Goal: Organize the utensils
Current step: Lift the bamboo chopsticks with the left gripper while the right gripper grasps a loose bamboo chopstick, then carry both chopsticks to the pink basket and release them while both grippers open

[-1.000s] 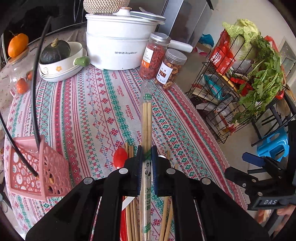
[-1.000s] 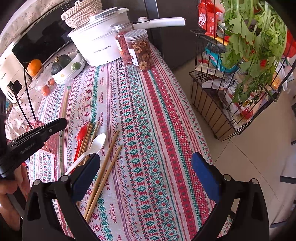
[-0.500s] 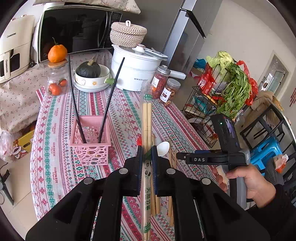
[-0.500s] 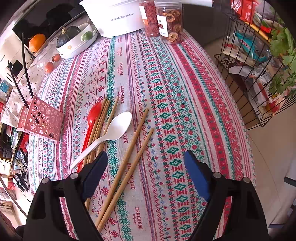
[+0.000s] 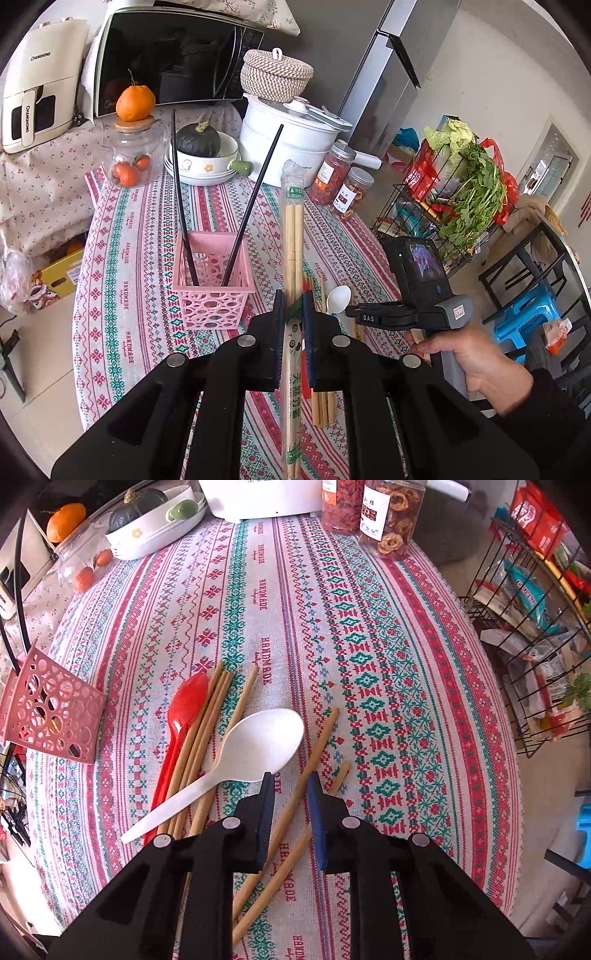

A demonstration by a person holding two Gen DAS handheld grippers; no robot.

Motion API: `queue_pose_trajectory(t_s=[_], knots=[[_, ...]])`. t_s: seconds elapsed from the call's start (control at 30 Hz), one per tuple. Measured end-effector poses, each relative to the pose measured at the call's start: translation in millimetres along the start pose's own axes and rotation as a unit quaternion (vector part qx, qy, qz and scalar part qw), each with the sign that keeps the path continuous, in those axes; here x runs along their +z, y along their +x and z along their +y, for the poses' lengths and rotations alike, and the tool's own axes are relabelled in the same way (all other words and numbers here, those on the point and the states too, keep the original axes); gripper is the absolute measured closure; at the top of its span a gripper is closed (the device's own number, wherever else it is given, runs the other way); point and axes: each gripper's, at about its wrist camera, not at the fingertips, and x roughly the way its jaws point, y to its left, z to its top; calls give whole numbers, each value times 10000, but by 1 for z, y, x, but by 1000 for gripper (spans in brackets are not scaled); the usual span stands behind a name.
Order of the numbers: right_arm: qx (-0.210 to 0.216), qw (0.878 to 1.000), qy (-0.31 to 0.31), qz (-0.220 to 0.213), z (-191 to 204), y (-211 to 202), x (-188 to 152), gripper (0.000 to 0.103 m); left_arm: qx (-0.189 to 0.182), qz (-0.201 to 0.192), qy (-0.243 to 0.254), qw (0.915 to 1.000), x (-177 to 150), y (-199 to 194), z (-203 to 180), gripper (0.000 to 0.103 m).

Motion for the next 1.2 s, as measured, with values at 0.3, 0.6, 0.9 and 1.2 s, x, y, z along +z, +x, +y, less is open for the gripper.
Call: queue_pose_trajectory(t_s=[0.3, 0.6, 0.9, 1.2], knots=[[42, 10000, 42, -66, -6, 7, 1, 91, 51, 12, -32, 10000, -1, 2, 4, 94], [439, 9956, -28, -829, -1, -47, -6, 97, 110, -487, 14, 9987, 4, -24, 3, 94], [974, 9788, -169, -1793, 5, -124, -28, 97, 221, -1708, -81, 9850, 13, -57, 9, 94], [1298, 9567, -450, -2565, 22, -176, -35, 97, 794, -3053, 401, 9481, 37, -38, 6, 94]])
